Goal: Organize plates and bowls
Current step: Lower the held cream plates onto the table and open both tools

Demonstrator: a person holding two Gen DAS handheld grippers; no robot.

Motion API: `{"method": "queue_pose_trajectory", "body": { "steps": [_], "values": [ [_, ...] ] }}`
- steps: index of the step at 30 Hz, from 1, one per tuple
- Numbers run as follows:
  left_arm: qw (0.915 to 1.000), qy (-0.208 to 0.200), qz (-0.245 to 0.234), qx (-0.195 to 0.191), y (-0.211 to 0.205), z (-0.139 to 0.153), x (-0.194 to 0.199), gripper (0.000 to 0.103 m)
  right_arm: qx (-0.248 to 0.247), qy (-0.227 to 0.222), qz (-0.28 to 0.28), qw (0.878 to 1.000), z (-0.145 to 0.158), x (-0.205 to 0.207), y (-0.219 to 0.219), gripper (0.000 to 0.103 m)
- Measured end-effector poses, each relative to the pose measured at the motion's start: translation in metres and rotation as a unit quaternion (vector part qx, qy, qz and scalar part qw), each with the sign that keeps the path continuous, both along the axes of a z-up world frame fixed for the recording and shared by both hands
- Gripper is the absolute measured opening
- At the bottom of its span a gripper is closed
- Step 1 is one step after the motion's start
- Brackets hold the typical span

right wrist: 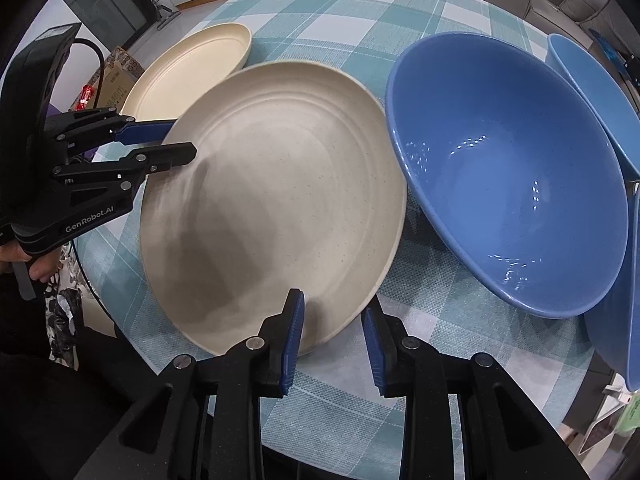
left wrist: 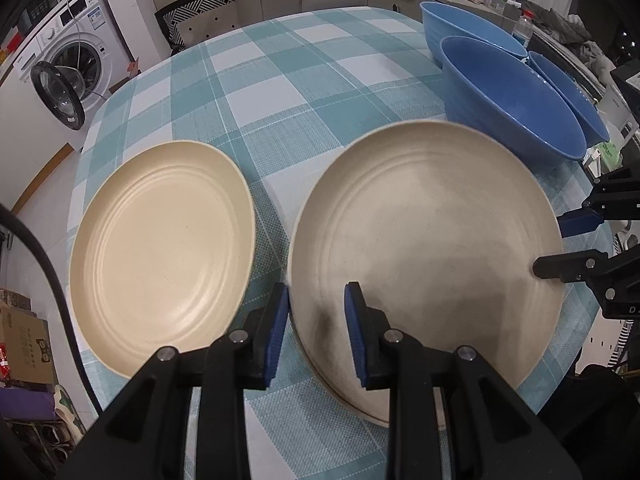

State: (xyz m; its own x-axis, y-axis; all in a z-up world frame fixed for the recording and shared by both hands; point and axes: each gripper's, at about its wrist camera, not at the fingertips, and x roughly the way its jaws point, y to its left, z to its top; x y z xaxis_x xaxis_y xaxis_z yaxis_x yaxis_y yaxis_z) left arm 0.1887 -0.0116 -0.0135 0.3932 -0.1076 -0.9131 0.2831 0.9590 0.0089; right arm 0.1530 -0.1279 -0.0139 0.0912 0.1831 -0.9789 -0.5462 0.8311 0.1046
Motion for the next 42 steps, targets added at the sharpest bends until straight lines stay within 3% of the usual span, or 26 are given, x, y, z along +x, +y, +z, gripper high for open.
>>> {"method": "queue_pose_trajectory", "body": {
  "steps": [17,22,26,31,33,38,42],
  "values": [
    [1.0000,0.002,0.002,-0.008,0.004,-0.001,-0.001,0.029,0.000,0.016,0.002,1.000,-0.024,0.010,-0.002,0.036],
    [0.9999,0.001,0.005,-0.013,0.005,-0.001,-0.002,0.030,0.000,0.017,0.011,1.000,-0.023,0.008,0.000,0.041],
    [0.9996,-0.003,0.010,-0.025,0.008,0.003,-0.004,0.031,0.011,0.009,0.014,1.000,-0.016,0.005,-0.002,0.053],
    [0.9992,-0.016,0.015,-0.034,0.012,0.009,-0.006,0.044,0.020,0.005,0.011,1.000,-0.009,0.002,-0.006,0.057],
    [0.9990,-0.017,0.019,-0.036,0.014,0.010,-0.005,0.054,0.023,-0.001,0.011,1.000,-0.004,0.001,-0.008,0.066],
    [0.9986,-0.015,0.027,-0.043,0.017,0.013,-0.005,0.055,0.027,-0.008,0.020,0.999,0.006,-0.002,-0.009,0.081],
    [0.9982,-0.018,0.031,-0.049,0.019,0.017,-0.008,0.059,0.030,-0.010,0.031,0.999,0.011,-0.008,-0.006,0.086]
  ]
}}
